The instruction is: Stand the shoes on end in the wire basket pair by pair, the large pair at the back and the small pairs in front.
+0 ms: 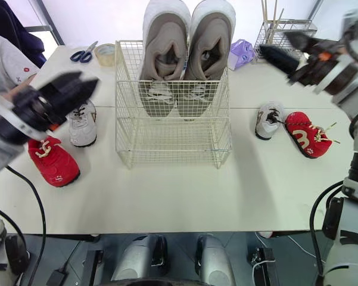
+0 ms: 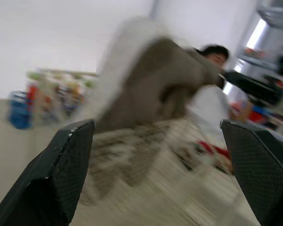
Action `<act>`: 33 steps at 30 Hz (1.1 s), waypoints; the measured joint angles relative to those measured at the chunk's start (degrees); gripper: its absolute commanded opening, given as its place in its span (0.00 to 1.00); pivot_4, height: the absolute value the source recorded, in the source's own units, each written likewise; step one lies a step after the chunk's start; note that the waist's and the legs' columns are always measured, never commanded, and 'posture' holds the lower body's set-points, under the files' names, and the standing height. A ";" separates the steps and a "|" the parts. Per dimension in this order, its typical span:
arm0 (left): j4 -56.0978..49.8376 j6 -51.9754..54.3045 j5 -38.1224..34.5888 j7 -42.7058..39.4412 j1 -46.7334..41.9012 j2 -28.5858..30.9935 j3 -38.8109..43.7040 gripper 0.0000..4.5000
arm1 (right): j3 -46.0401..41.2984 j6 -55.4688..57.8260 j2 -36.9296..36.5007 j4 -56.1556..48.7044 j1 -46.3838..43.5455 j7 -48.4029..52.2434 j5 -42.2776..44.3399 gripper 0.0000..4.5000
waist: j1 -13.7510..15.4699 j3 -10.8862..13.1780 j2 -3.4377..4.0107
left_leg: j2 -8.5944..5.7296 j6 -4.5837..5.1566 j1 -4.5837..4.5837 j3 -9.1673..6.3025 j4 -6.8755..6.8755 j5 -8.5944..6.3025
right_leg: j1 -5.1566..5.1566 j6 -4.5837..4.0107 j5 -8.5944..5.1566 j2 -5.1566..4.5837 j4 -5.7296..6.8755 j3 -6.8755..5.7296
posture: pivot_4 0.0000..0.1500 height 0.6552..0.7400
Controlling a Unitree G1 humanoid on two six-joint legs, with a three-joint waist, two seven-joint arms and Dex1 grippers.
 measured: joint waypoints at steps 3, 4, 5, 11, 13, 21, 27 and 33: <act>-9.78 0.01 -2.96 6.17 8.53 1.07 -6.26 0.99 | -2.61 -8.51 -0.04 11.19 0.29 -5.41 -6.43 1.00 | -0.24 -0.01 0.04 | -0.05 0.04 0.37 0.14 -0.15 -0.04 | 0.24 0.00 -0.01 -0.06 -0.02 0.12 | 1.00 1.00; -10.77 0.04 -3.17 6.91 9.81 0.82 -7.61 0.99 | -3.11 -9.65 0.05 12.90 0.80 -6.38 -7.30 1.00 | -0.25 0.00 0.06 | -0.01 0.03 0.39 0.14 -0.15 -0.03 | 0.24 0.00 -0.01 -0.03 0.01 0.12 | 1.00 1.00; -12.18 -0.91 -2.70 7.35 11.81 -0.41 -9.11 0.99 | -4.04 -12.12 0.99 12.94 3.09 -9.00 -8.98 1.00 | -0.27 -0.04 0.10 | 0.05 -0.02 0.42 0.14 -0.17 0.00 | 0.22 -0.01 -0.01 0.03 0.03 0.12 | 1.00 1.00; -17.95 -9.11 6.87 5.24 22.04 -10.63 -20.45 0.99 | -3.71 -16.26 13.98 -2.25 23.22 -24.46 -17.71 1.00 | -0.22 -0.63 1.08 | 0.09 -0.19 0.49 0.22 -0.32 0.09 | 0.19 -0.02 -0.01 0.19 0.05 0.20 | 1.00 1.00; -18.85 -10.72 10.18 4.32 24.16 -12.98 -23.86 0.99 | -3.23 -14.29 17.09 -9.07 27.33 -27.32 -17.96 1.00 | -0.20 -0.73 1.37 | 0.09 -0.19 0.51 0.22 -0.35 0.09 | 0.17 -0.02 -0.01 0.21 0.07 0.22 | 1.00 1.00; -18.95 -15.41 24.73 0.55 27.91 -14.23 -32.64 0.99 | -0.36 0.83 28.96 -32.26 37.81 -39.97 -17.63 1.00 | -0.25 -0.95 1.50 | 0.12 -0.18 0.51 0.20 -0.49 0.05 | 0.11 -0.24 -0.14 0.38 -0.02 0.29 | 1.00 1.00; -18.94 -15.83 26.44 -1.80 29.00 -11.43 -32.52 0.99 | 2.51 1.77 31.98 -29.29 35.72 -41.87 -19.80 1.00 | -0.44 -0.96 1.51 | 0.11 -0.16 0.50 0.21 -0.54 0.05 | 0.06 -0.25 -0.15 0.39 -0.04 0.31 | 1.00 1.00; -19.19 -16.73 26.51 -2.38 30.08 -10.09 -31.69 0.99 | 3.09 -1.82 36.14 -16.32 29.10 -45.39 -22.87 1.00 | -0.56 -0.96 1.51 | 0.10 -0.15 0.49 0.21 -0.59 0.05 | 0.04 -0.25 -0.15 0.39 -0.06 0.31 | 1.00 1.00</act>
